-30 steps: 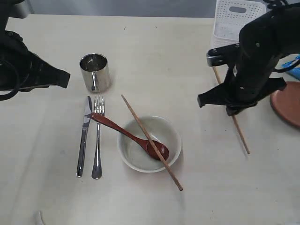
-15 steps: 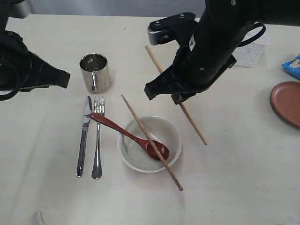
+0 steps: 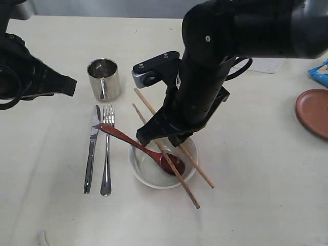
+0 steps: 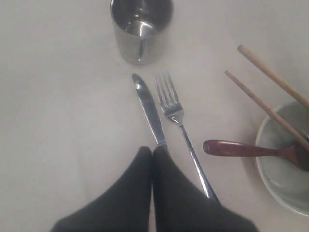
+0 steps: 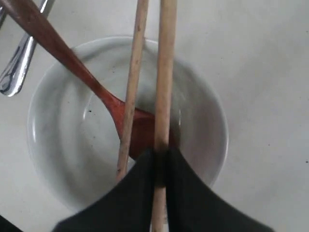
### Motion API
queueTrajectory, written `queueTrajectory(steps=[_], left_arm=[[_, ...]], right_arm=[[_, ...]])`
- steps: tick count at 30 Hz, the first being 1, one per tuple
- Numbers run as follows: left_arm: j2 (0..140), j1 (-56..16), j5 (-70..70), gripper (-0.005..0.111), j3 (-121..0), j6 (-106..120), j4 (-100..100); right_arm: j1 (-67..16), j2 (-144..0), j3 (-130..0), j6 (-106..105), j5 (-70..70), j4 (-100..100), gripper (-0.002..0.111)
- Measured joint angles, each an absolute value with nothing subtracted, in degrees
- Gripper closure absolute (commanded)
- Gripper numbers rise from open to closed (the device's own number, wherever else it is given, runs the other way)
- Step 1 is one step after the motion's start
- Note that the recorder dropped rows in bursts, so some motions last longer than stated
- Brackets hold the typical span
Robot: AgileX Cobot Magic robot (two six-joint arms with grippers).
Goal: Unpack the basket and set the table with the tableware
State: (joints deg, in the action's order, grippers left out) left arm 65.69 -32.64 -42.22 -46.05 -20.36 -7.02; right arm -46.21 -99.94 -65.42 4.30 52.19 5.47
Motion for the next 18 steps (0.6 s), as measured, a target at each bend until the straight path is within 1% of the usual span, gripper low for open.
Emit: queueTrajectory(steps=[5, 18], left_arm=[[65.69, -32.64, -42.22, 0.107, -46.05, -20.36, -6.92], [65.69, -32.64, -42.22, 0.107, -46.05, -20.09, -6.62]], right_arm=[[-46.21, -100.46, -65.31, 4.55, 49.93, 5.92, 0.109], [-46.21, -101.17, -65.31, 7.48, 51.43, 6.34, 0.109]])
